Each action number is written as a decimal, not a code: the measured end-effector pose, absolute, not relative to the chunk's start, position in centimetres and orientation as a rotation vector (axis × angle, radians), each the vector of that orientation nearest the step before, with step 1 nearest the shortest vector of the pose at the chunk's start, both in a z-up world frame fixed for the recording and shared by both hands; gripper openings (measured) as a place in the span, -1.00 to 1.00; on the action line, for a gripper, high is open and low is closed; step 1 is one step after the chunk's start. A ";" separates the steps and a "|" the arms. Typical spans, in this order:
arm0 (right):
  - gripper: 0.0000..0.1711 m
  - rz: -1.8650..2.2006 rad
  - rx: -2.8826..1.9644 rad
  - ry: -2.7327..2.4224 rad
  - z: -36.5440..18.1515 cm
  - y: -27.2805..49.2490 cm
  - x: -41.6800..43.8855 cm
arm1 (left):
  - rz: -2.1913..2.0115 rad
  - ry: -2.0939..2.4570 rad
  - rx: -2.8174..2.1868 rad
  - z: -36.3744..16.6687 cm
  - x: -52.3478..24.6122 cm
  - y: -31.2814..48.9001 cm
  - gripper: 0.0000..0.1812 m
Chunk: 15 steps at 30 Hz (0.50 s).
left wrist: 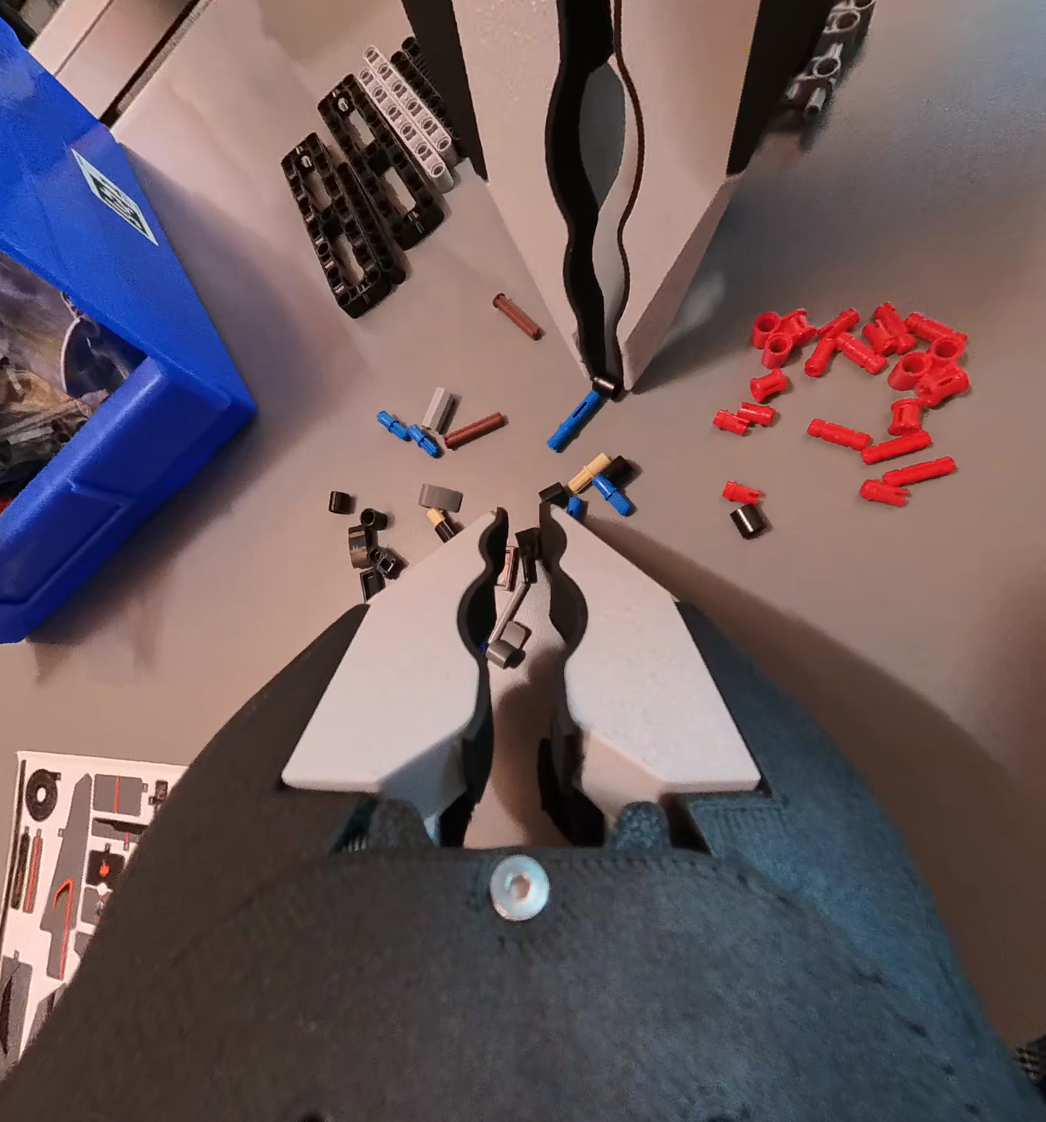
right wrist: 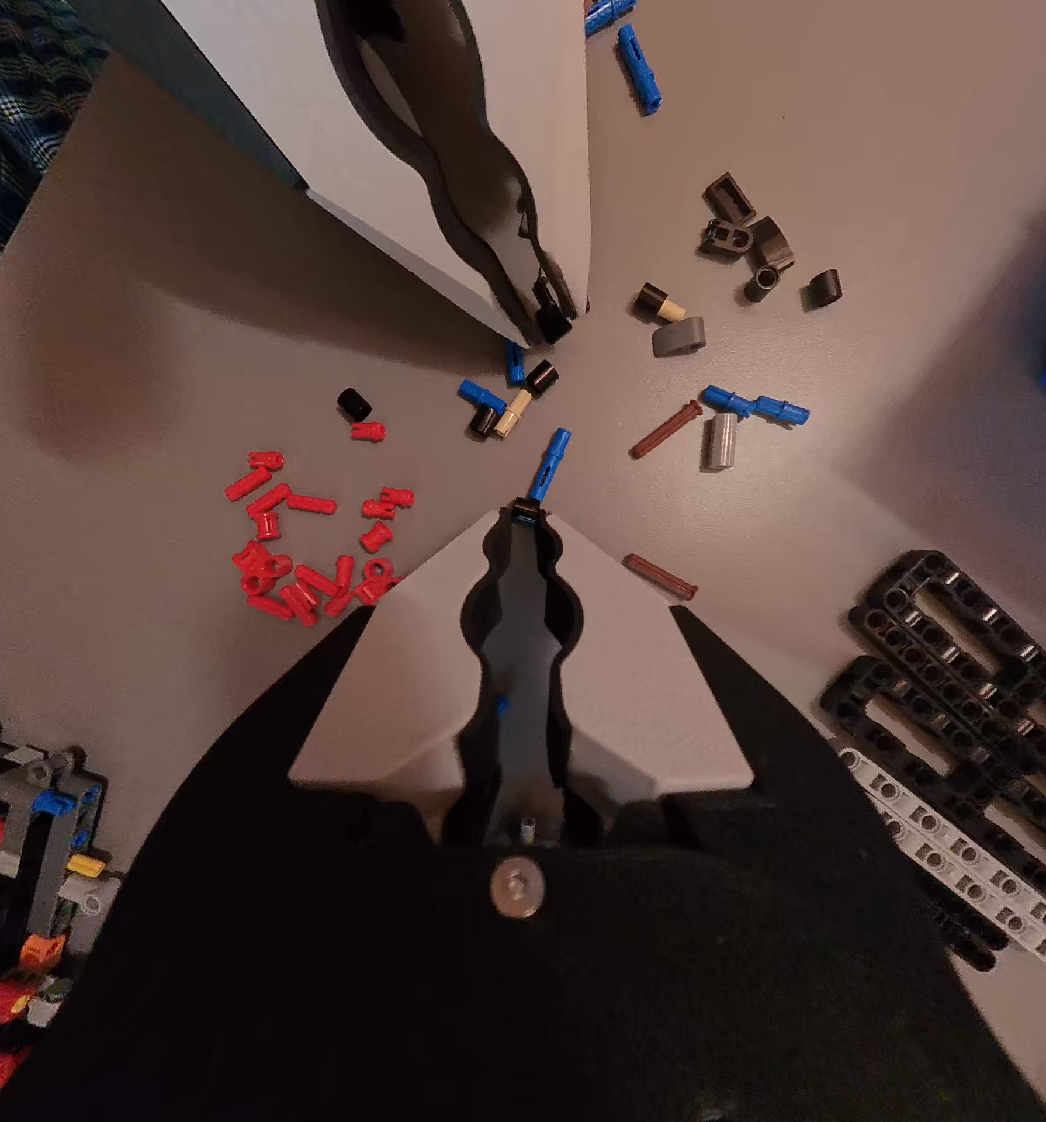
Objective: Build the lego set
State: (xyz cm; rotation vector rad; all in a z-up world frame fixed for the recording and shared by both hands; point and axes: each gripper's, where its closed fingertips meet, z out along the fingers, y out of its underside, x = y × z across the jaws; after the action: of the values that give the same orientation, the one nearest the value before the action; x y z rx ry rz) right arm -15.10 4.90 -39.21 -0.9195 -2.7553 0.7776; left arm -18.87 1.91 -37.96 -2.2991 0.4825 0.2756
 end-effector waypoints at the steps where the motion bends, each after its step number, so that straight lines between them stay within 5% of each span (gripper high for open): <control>1: -0.95 0.780 -0.924 -2.751 -39.2 4.9 -15.1 | 0.270 0.485 -2.304 -38.0 -18.8 1.9 -0.91; 15: -0.95 0.778 -0.909 -2.749 -39.2 4.7 -14.6 | 0.207 0.467 -2.402 -39.1 -18.1 2.4 -0.91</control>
State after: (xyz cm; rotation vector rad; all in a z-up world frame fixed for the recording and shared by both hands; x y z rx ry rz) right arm -14.58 4.65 -39.21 -0.9093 -2.7487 0.7778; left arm -18.08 2.36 -39.06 -2.4021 0.4668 0.2074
